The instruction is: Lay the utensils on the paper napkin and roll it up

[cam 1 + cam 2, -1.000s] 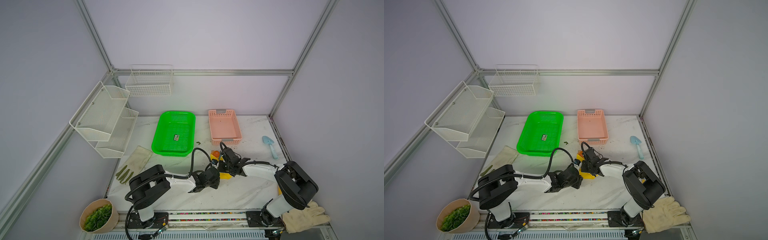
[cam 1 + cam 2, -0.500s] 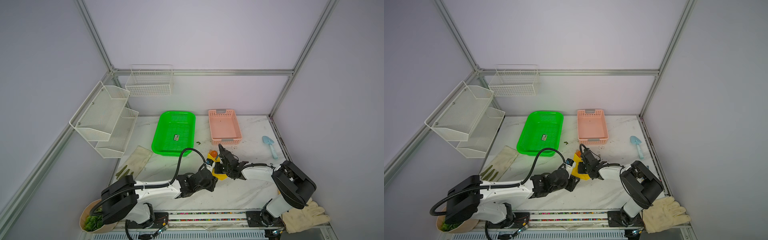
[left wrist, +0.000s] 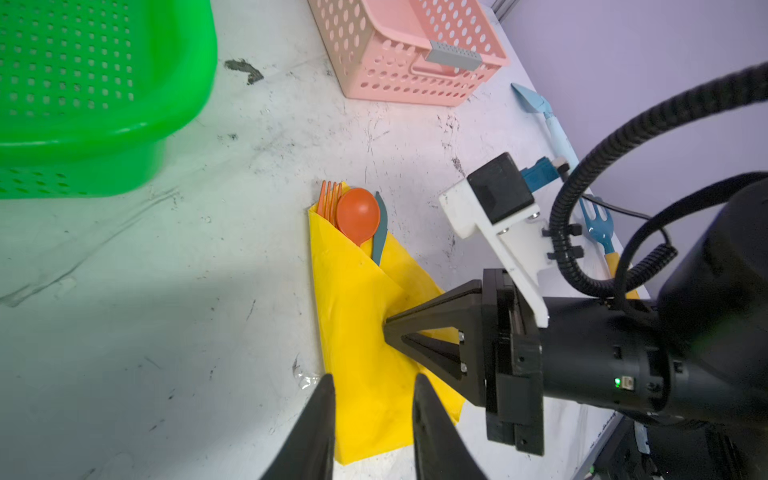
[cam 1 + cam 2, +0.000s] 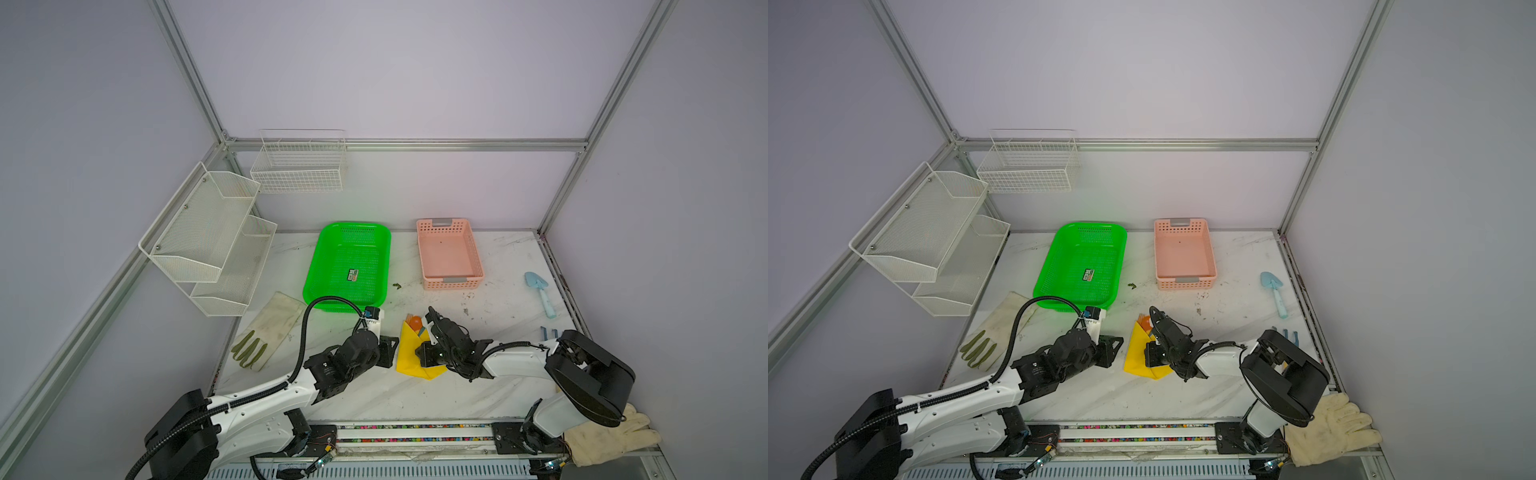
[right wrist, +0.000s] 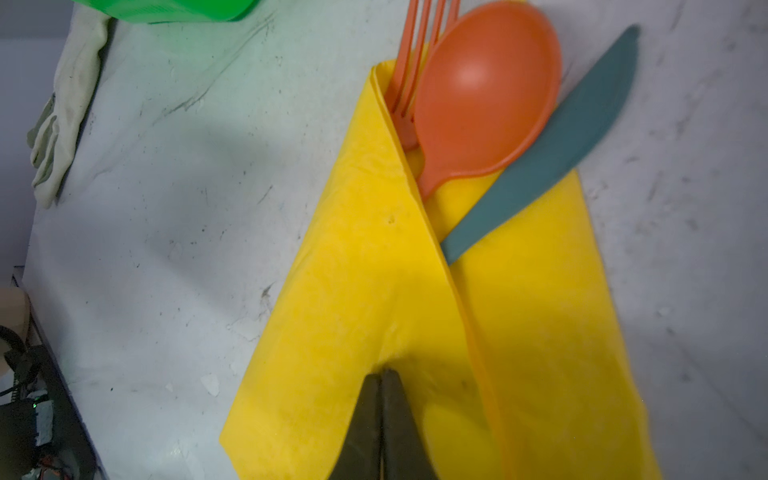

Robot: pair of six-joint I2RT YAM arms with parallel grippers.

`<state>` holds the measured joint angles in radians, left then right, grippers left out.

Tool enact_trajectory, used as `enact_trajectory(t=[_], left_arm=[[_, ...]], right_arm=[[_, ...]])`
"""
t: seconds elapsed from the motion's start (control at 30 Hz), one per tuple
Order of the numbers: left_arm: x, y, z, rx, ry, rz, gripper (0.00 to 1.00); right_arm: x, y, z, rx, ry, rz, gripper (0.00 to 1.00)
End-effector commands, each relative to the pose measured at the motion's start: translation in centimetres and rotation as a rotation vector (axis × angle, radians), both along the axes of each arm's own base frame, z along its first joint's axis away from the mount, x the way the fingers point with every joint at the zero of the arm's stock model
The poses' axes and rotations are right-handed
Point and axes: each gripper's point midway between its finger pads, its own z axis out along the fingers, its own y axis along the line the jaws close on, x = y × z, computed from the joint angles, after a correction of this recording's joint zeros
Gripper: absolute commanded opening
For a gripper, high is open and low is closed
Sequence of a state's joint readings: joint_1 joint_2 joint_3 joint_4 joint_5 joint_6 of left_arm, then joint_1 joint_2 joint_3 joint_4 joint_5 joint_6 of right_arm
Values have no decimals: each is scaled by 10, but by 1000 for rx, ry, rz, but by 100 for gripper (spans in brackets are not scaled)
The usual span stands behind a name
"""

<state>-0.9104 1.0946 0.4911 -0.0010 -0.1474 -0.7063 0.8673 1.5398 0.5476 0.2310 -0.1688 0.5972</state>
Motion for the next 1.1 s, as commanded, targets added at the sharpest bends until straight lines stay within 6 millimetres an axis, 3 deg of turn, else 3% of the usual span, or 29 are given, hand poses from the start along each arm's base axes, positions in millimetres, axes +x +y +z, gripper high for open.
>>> enact_trajectory(t=[0.0,0.33,0.63,1.07], left_arm=[[-1,-23,-3,10,10,-104,31],[32,-74,9,-34,-36,-206,31],[45,-101,-21,-53,35,-262,31],[50,-95,-64,1,106,-242,29]], right_arm=[[-43,-47,-45,-204,176,-2,7],[-47,-54,-46,-208,183,-26,7],[-47,-54,-47,-201,187,-32,6],[-46,-57,-46,-224,185,-44,5]])
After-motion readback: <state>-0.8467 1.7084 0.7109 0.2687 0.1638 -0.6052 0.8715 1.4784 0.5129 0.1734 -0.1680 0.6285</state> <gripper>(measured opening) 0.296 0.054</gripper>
